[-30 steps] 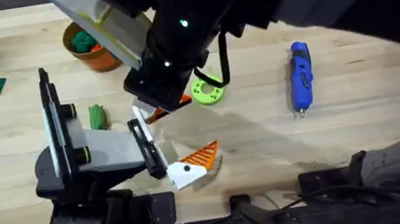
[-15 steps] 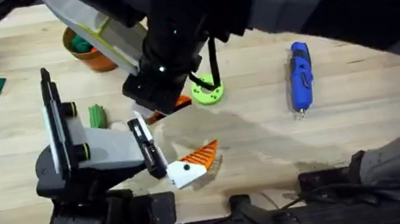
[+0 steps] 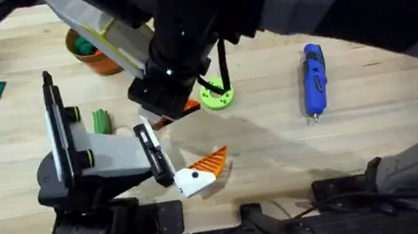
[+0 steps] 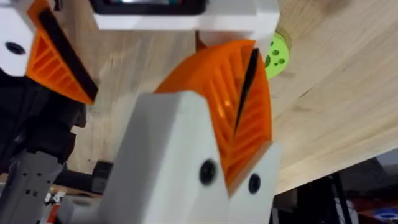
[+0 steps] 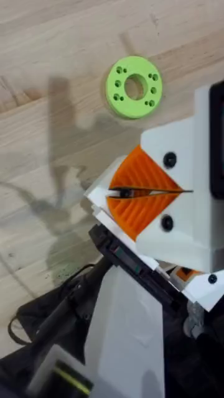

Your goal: Pick up the gripper from the table and insert it into the empty holder that is missing its gripper. Then pick up a screw, insert it into the mounting hole, and use the screwdriver to tighten it. Finally, clean up the table by picking up the vegetable and placing it into the bucket.

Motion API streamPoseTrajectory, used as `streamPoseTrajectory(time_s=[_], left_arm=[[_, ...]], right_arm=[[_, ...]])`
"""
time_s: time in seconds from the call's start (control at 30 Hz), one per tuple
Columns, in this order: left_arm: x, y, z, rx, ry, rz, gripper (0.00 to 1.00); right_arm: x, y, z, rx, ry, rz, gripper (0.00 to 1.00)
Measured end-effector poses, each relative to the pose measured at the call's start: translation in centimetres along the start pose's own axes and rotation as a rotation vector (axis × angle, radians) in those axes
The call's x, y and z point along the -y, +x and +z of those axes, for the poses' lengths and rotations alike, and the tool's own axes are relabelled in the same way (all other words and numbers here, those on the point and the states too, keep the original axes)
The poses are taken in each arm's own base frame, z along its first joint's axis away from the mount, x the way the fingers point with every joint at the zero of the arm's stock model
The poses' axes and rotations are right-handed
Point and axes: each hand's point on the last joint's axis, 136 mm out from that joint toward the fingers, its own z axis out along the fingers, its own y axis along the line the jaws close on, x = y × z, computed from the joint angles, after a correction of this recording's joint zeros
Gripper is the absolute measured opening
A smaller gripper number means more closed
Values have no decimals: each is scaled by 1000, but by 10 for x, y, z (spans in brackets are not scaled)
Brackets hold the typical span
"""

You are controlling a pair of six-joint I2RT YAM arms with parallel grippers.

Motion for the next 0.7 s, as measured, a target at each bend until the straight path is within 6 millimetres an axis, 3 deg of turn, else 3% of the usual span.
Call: streamPoseTrajectory(time_s=[0.1, 0.2, 0.3, 0.33, 0.7], left_arm=[[0, 0, 0, 0, 0, 0, 988], [0, 0, 0, 0, -2, -3, 988], [-1, 0, 0, 0, -5, -4, 987], [-1, 0, 0, 0, -6, -4, 986], [-1, 0, 0, 0, -6, -4, 988]], right_arm=[[0, 0, 0, 0, 0, 4, 64], [-1, 1, 0, -4, -3, 4, 455], [12, 3, -1, -9, 36, 21, 875], [17, 3, -2, -8, 45, 27, 957], [19, 3, -2, -8, 50, 32, 993]])
